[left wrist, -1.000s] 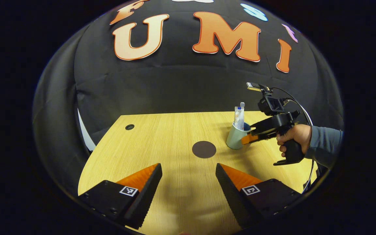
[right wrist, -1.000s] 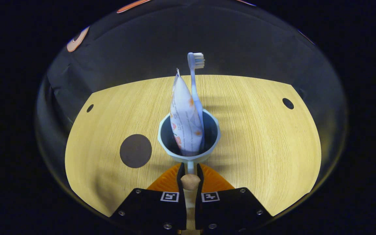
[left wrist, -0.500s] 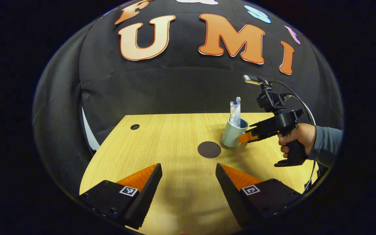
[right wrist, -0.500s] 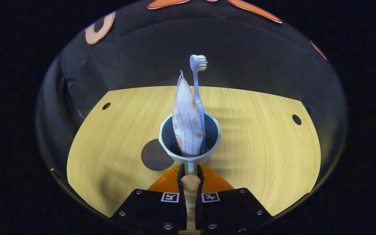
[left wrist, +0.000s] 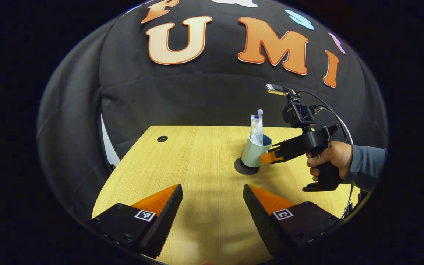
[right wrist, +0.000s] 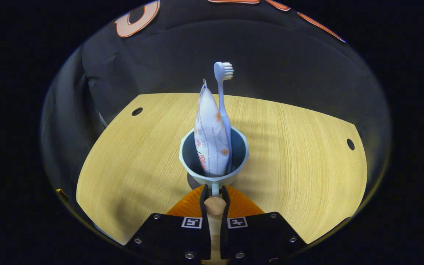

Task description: Put the toothbrush and toothpaste on the desktop into the cup, then pick up the cup and place it on the coaster on the desktop.

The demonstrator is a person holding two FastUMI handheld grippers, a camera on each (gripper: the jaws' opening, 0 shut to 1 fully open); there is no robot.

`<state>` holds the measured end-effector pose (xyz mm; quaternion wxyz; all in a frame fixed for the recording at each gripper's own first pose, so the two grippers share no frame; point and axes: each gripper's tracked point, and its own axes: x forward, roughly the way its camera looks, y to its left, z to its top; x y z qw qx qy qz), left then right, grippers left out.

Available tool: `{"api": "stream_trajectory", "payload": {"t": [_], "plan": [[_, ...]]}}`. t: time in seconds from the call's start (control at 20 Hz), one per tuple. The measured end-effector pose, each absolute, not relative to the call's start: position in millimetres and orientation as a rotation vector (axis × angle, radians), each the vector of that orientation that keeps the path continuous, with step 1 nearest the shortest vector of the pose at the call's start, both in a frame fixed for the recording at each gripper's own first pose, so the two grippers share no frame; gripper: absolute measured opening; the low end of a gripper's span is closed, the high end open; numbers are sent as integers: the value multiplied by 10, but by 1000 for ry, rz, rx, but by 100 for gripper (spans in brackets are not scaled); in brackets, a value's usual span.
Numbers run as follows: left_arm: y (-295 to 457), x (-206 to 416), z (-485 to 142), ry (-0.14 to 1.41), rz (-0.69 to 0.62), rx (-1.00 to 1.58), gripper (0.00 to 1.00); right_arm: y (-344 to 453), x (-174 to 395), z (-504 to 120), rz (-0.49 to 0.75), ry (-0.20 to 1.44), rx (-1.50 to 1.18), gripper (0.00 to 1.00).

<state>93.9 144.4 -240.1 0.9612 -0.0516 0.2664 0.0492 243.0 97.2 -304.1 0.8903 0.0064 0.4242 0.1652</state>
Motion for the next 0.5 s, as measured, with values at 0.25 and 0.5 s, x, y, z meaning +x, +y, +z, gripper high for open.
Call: {"api": "stream_trajectory", "payload": {"t": [0.25,0.5], "plan": [[1615,905,-2441,542,108,-122,99,954,2421,-2966,329,907,-27,10],[1723,910,-2441,532,84,-121,99,935,2390,-2978,332,925,14,24]]}}
